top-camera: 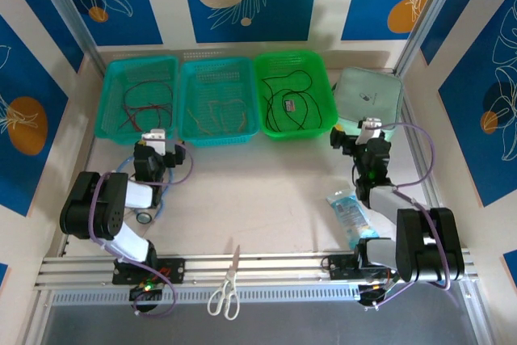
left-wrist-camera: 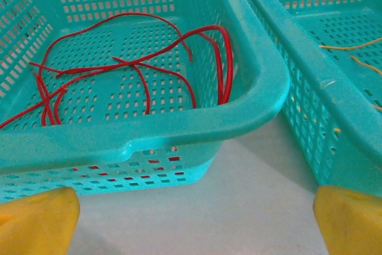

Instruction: Untangle the cables

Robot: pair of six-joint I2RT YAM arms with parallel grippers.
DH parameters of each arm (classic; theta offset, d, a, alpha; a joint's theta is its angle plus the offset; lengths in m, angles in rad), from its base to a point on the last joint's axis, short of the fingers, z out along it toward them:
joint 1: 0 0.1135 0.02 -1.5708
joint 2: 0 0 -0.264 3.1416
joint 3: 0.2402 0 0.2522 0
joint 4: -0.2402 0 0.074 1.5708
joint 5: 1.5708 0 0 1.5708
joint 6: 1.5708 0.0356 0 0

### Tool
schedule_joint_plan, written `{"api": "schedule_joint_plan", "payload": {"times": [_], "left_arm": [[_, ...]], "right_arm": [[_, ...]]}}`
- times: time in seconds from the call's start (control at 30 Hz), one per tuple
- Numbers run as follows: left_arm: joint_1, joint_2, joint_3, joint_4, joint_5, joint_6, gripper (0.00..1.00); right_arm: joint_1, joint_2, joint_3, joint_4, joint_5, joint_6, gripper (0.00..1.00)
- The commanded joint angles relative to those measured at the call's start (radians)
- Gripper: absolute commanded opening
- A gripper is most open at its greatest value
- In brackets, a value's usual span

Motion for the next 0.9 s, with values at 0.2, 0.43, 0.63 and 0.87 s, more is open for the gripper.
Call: {"api": "schedule_joint_plan", "payload": {"times": [0.2,0.43,0.63,0.87], "left_arm": [[-0.005,-0.015,0.008,-0.015,-0.022,-0.007,1.0],[-0.005,-0.015,0.011,-0.021,-0.025,-0.006,1.0],[-0.005,-0.015,0.01,-0.019,-0.025,-0.006,1.0],[-0.014,-0.015,0.017,-0.03,-0.041,0.0,1.0]], "right_arm": [[0.039,0.262,0.048,0.092,-0.049,-0.057,0.99],[-0.004,0.263,0.075,0.039,-0.093,-0.019,0.99],[-0.002,0.265,0.075,0.039,-0.092,-0.02,0.99],[-0.005,0.263,0.075,0.041,-0.101,-0.02,0.99]]}}
